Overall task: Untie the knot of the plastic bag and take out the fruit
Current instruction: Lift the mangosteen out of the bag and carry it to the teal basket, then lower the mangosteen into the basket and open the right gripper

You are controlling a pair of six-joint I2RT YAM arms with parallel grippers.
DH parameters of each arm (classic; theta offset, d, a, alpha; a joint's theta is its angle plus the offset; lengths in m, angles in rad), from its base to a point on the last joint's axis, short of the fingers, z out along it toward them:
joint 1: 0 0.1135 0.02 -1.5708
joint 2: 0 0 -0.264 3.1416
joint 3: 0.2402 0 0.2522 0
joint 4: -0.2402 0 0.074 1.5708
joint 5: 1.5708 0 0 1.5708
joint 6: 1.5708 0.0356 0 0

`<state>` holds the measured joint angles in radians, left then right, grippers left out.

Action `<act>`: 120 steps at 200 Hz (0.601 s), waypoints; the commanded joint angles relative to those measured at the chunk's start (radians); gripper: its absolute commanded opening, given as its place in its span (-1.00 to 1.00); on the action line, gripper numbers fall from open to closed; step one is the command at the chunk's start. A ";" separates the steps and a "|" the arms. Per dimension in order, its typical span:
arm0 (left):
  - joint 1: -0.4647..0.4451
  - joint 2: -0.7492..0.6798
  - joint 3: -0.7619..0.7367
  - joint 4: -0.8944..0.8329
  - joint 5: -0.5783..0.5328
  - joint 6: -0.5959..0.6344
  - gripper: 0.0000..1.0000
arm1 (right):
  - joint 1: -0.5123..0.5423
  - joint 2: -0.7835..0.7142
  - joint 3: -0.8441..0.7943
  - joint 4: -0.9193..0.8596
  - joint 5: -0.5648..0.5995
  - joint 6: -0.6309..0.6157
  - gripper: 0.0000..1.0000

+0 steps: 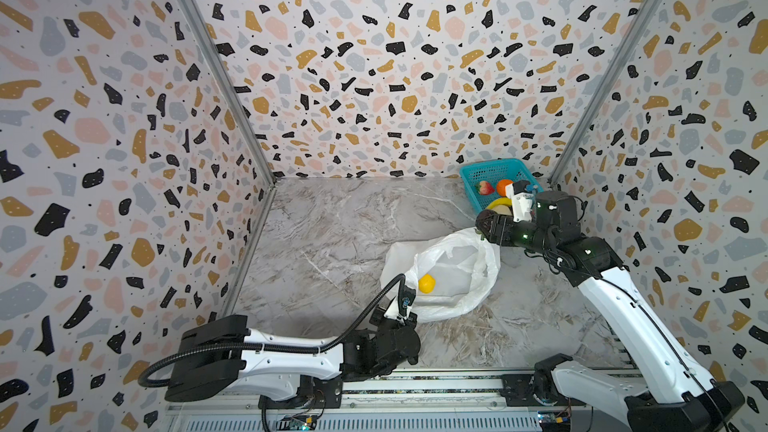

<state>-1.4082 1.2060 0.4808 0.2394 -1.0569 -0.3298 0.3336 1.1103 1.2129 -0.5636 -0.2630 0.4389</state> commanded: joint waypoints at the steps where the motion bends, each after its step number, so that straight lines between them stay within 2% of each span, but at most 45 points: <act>1: 0.000 -0.021 0.012 0.018 -0.020 -0.012 -1.00 | -0.062 0.039 0.021 0.061 -0.008 -0.018 0.00; 41: 0.000 -0.029 0.003 0.018 -0.002 -0.007 -1.00 | -0.193 0.188 -0.003 0.277 -0.025 0.040 0.00; 59: 0.000 -0.035 0.000 0.018 0.001 -0.003 -1.00 | -0.210 0.277 0.013 0.355 0.019 0.034 -0.01; 120: 0.000 -0.067 -0.026 0.023 0.017 -0.014 -1.00 | -0.283 0.675 0.221 0.488 0.072 0.021 0.00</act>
<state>-1.4082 1.1625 0.4755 0.2401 -1.0443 -0.3298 0.0704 1.7035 1.3407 -0.1680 -0.2295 0.4675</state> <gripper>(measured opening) 0.047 0.620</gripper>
